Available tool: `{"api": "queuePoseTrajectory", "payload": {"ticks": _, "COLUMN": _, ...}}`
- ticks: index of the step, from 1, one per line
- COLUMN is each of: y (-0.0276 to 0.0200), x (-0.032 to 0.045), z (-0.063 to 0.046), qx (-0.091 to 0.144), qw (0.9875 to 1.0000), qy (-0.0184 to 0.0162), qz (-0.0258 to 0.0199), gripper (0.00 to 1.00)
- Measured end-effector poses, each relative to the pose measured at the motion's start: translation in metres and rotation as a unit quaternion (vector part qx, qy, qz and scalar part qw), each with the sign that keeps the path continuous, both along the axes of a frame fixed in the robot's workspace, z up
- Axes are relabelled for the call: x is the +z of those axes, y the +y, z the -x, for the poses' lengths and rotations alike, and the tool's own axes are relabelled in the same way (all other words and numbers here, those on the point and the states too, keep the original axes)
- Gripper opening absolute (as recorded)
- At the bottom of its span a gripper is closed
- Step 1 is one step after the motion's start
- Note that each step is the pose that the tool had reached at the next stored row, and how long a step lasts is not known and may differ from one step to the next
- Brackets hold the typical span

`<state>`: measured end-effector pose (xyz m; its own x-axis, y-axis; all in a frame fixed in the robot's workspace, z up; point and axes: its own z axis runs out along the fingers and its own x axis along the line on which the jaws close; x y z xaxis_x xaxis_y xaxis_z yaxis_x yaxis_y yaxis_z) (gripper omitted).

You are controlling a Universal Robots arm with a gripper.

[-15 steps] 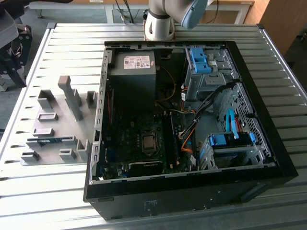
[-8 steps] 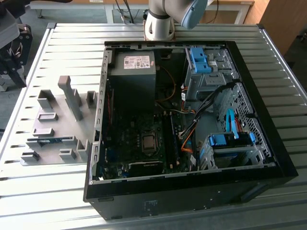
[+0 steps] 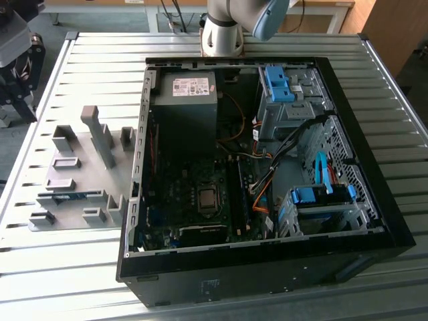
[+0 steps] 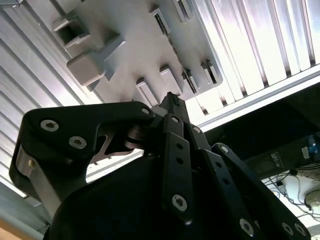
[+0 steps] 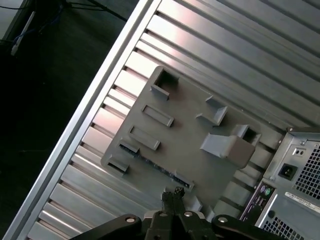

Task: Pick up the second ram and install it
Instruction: 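Pick up the second ram and move it above second insertion slot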

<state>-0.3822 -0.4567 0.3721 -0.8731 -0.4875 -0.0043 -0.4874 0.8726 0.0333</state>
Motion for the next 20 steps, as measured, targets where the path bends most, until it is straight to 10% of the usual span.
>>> {"api": "queuePoseTrajectory", "payload": {"ticks": 20, "y": -0.0001, "x": -0.0034, "z": 0.0042, "qx": 0.119, "qw": 0.9929, "qy": 0.0001, "qz": 0.0001, "gripper": 0.10}}
